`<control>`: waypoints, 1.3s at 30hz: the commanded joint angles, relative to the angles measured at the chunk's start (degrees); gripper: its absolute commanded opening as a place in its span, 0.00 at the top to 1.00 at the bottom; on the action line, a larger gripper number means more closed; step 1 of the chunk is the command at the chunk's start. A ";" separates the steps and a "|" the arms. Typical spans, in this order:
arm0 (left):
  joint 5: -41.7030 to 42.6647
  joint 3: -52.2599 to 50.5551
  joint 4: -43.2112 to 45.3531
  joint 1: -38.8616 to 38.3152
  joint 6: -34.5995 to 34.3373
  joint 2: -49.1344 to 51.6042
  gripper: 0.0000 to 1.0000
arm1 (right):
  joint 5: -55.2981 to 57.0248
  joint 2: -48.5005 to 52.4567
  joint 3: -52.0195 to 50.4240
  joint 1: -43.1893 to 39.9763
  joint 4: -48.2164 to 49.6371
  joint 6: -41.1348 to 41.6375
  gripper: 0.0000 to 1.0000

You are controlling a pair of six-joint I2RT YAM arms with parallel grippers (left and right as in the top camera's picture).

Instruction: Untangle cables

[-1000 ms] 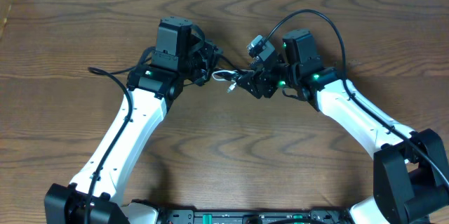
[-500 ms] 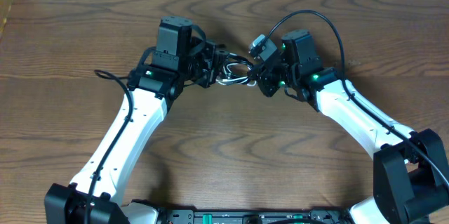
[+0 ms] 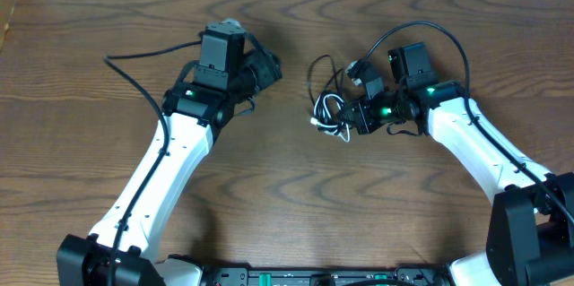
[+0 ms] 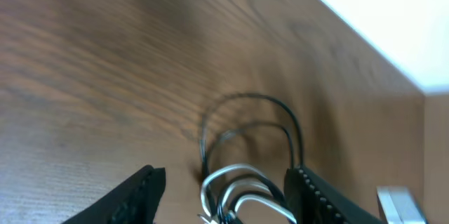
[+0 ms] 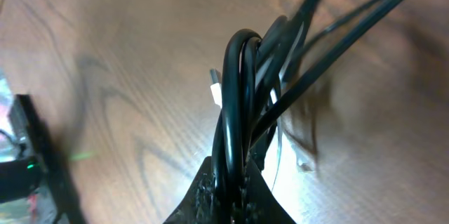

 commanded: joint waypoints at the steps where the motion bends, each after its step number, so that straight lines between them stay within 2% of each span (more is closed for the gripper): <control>1: 10.93 0.52 -0.24 -1.42 14.49 1.18 0.46 | -5.75 -1.55 0.46 0.00 -0.55 1.11 0.98; 6: 13.62 0.50 -0.02 -4.81 19.41 4.50 0.50 | -10.95 -1.53 0.46 -0.15 -0.50 1.11 0.98; 11: 21.05 0.50 1.77 -6.82 27.41 7.96 0.50 | -16.26 -1.53 0.46 -1.31 -0.39 1.14 0.99; 17: 20.74 0.50 1.75 -7.08 31.21 11.13 0.50 | -22.14 -1.53 0.46 -4.68 -0.04 1.16 0.99; 23: 21.57 0.50 2.64 -7.21 32.09 13.42 0.51 | -27.23 -1.53 0.46 -7.89 0.42 1.16 0.98; 26: 26.71 0.50 5.22 -7.21 33.97 14.69 0.51 | -28.83 -1.53 0.46 -8.31 1.53 1.18 0.98; 34: 26.14 0.50 11.72 -7.28 33.92 15.45 0.54 | -30.18 -1.53 0.46 -8.24 1.64 2.60 0.98; 37: 24.68 0.50 12.74 -7.32 33.27 15.45 0.62 | -29.86 -1.53 0.46 -8.24 1.68 3.28 0.99; 39: 22.18 0.50 12.50 -7.32 33.05 15.45 0.71 | -28.15 -1.53 0.46 -8.24 2.14 4.76 0.99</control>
